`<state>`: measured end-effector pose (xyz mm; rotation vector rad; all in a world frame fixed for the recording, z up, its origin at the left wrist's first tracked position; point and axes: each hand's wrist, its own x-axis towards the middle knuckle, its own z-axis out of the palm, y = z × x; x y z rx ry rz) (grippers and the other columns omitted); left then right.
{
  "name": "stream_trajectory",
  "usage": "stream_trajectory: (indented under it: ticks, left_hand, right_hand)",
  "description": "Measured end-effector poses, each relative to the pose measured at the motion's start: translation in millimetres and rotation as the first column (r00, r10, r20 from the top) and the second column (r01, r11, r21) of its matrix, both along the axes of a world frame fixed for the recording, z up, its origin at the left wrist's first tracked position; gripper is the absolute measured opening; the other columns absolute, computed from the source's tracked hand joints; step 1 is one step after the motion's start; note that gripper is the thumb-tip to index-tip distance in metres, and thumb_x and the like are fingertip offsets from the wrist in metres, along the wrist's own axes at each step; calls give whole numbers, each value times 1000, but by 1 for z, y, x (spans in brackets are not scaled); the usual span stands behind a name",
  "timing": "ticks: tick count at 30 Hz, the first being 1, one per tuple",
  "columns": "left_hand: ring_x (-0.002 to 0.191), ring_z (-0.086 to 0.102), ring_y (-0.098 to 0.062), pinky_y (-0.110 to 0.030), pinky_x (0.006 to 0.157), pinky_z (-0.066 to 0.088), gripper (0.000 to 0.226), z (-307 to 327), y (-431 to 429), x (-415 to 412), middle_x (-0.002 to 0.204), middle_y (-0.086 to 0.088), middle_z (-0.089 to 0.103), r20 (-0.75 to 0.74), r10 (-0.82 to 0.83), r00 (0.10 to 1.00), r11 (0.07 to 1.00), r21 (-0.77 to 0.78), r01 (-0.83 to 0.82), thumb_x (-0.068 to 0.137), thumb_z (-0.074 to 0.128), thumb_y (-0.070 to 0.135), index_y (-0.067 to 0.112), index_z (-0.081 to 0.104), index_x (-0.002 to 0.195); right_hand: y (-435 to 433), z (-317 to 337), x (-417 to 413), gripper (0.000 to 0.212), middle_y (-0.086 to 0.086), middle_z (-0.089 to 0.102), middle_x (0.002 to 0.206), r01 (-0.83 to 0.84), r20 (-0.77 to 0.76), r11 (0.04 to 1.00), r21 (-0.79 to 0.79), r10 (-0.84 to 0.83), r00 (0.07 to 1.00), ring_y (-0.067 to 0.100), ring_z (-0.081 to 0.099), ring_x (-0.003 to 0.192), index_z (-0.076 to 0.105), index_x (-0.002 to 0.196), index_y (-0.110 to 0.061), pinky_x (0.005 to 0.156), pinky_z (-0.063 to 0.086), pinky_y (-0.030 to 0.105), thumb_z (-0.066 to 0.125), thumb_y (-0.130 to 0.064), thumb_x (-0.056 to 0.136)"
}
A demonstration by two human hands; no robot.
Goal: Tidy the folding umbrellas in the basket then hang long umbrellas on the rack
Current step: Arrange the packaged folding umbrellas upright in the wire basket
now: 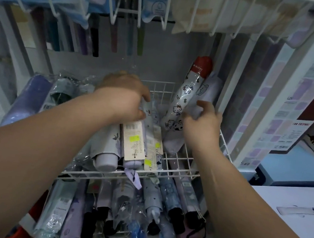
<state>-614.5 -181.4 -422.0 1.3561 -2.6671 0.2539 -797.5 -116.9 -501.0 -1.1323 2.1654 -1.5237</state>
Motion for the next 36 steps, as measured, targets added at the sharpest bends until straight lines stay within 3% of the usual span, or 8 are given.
stream_trajectory:
  ticks: [3, 7, 12, 19, 23, 30, 33, 36]
  left_hand:
    - [128, 48, -27, -36, 104, 42, 42, 3, 2, -26, 136, -1, 55, -99, -40, 994, 998, 47, 45, 88, 69, 44, 40, 62, 129]
    - [133, 49, -29, -32, 105, 41, 57, -9, -9, -69, 146, -6, 50, -261, -87, 961, 983, 136, 126, 91, 67, 38, 36, 46, 144]
    - [146, 34, -27, -29, 114, 28, 76, -40, -34, -103, 162, -9, 27, -339, -120, 933, 913, 331, 238, 97, 63, 30, 39, 17, 158]
    - [129, 54, -19, -31, 108, 45, 89, -53, -60, -114, 155, 0, 44, -506, -32, 862, 859, 427, 283, 92, 67, 15, 48, 14, 156]
    - [143, 39, -13, -28, 115, 37, 95, -58, -64, -118, 164, 9, 27, -536, -29, 844, 827, 461, 321, 93, 65, 11, 53, 6, 155]
    - [137, 46, -14, -29, 110, 43, 99, -62, -61, -119, 160, 8, 34, -580, 12, 815, 832, 457, 313, 89, 64, 2, 56, 10, 153]
    - [122, 55, -10, -24, 95, 50, 98, -58, -55, -116, 153, 9, 42, -576, 20, 817, 828, 468, 309, 90, 62, 2, 54, 8, 154]
    - [99, 68, -17, -34, 83, 59, 97, -54, -45, -116, 136, 7, 57, -586, 70, 807, 833, 479, 276, 88, 60, 5, 53, 8, 154]
  right_hand:
    - [-2, -1, -10, 56, 12, 33, 138, -66, 49, 992, 110, 61, 997, 39, 60, 105, 40, 136, -44, 88, 58, 47, 64, -31, 87]
    - [-4, -4, -12, 75, 14, 54, 128, -104, -40, 984, 144, 111, 993, 39, 65, 98, 20, 140, -55, 80, 59, 51, 60, -40, 79]
    - [-7, -19, -28, 81, 14, 68, 115, -208, -18, 966, 155, 213, 977, 29, 64, 77, 5, 153, -52, 63, 46, 32, 57, -25, 97]
    - [-15, -28, -35, 89, 10, 54, 139, -218, 51, 976, 18, 217, 975, 27, 63, 108, -1, 154, -50, 94, 51, 35, 57, -13, 98]
    - [-20, -32, -35, 93, 14, 62, 129, -220, 58, 975, 28, 218, 974, 19, 53, 89, -7, 151, -57, 92, 54, 39, 56, -13, 98]
    - [-19, -33, -33, 93, 19, 60, 135, -210, 81, 977, -37, 212, 974, 19, 52, 88, -3, 146, -63, 85, 51, 34, 56, -11, 97]
    - [-17, -33, -31, 89, 16, 62, 130, -189, 63, 980, -69, 193, 979, 25, 61, 87, 2, 146, -64, 80, 55, 37, 55, -18, 92]
    - [-14, -29, -31, 83, 6, 55, 143, -181, 37, 978, -101, 186, 982, 21, 63, 107, 11, 150, -59, 93, 55, 40, 58, -23, 92]
